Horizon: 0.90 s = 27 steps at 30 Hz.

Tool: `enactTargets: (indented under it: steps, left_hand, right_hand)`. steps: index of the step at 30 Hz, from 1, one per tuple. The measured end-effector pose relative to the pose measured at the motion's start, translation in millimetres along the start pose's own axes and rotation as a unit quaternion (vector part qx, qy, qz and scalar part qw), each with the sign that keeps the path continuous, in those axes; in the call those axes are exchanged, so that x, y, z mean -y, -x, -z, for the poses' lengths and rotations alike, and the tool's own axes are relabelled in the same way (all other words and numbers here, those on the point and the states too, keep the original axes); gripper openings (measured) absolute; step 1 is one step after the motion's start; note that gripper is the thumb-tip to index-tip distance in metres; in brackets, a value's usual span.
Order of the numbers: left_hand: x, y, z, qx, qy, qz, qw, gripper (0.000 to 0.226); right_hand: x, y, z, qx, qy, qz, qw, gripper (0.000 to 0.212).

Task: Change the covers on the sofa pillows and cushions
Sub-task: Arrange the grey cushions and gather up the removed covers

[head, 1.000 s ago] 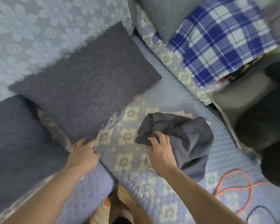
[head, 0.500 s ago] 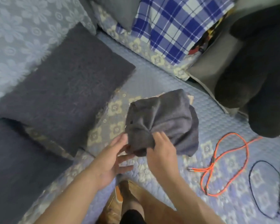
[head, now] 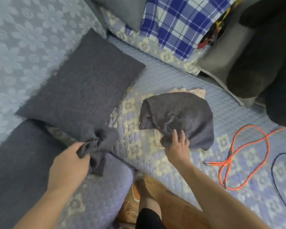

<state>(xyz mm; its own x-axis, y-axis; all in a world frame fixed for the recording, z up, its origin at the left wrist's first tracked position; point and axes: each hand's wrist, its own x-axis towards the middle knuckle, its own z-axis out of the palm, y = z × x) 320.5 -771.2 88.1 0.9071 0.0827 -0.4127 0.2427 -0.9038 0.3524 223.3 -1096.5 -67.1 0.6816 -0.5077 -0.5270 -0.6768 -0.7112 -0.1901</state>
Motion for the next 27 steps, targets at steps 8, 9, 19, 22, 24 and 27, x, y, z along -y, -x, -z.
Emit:
enactTargets:
  steps: [8,9,19,22,24,27]
  left_hand:
    - [-15,1,-11,0.017,-0.057,-0.104,0.993,0.032]
    - [-22,1,-8,0.017,-0.040,-0.109,0.993,0.044]
    - [-60,55,18,0.048,0.047,-0.296,0.953,0.121]
    - [-35,34,15,0.120,0.004,-0.311,0.943,0.090]
    - [-17,18,9,0.157,-0.013,-0.281,0.947,0.069]
    - [3,2,4,0.121,-0.084,-0.173,0.974,0.048]
  right_hand:
    - [-8,-61,48,-0.146,-0.128,-0.085,0.977,0.020]
    - [3,-51,68,-0.183,-0.187,-0.090,0.961,0.018]
    - [124,149,100,-0.021,-0.197,0.325,0.925,0.020]
    - [140,147,80,0.043,-0.235,0.323,0.916,0.025]
    - [143,140,74,0.141,-0.261,0.324,0.898,0.027]
    - [125,112,65,0.262,-0.294,0.295,0.871,0.031]
